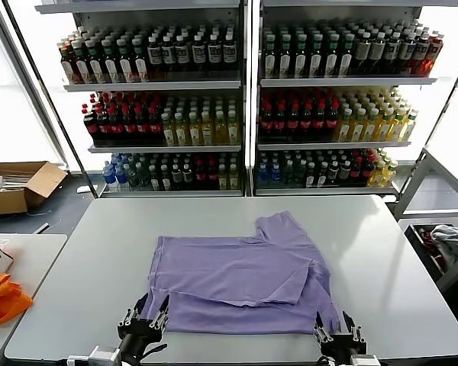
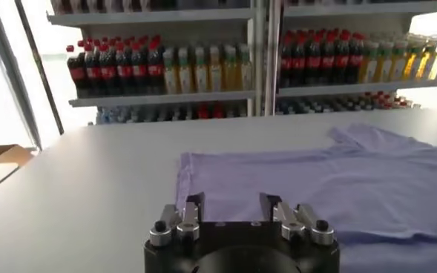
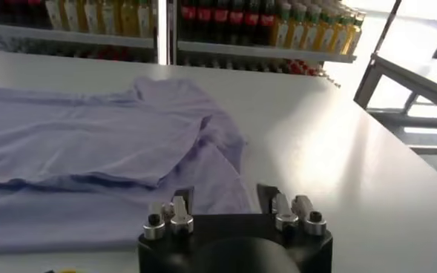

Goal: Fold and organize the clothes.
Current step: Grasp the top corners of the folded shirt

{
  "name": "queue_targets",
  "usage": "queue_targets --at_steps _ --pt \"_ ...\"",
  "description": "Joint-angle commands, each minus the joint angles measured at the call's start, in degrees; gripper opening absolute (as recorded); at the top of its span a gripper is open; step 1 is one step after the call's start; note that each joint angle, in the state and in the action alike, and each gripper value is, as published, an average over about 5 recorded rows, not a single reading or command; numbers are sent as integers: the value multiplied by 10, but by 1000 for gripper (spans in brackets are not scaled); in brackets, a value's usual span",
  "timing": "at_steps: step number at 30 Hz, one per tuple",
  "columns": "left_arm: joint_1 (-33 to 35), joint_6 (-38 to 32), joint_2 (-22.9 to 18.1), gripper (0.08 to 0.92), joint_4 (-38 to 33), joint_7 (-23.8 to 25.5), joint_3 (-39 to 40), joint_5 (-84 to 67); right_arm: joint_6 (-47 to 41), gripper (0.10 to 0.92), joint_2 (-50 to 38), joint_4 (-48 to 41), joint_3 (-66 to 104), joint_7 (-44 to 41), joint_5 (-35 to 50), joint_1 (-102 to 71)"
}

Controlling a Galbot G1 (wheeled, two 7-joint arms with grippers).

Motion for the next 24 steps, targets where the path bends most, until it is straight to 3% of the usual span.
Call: queue_targets --at_steps 1,5,9,13,18,24 --pt "-76 -16 -22 602 -24 22 -2 -17 -6 774 13 6 52 -15 27 59" --pt "-132 -11 1 714 5 54 -16 -32 -2 819 -13 -44 96 -69 66 155" --pt "-209 -2 42 804 78 78 -10 -51 -9 822 -31 -120 103 -143 87 250" --pt "-291 26 90 821 155 95 16 -93 -23 823 -52 -184 60 -165 91 338" --pt "-382 48 141 823 252 122 43 -139 -29 823 -140 -275 -45 -223 115 481" --pt "-452 58 146 822 352 126 66 -138 -29 823 -142 -367 -119 -226 128 570"
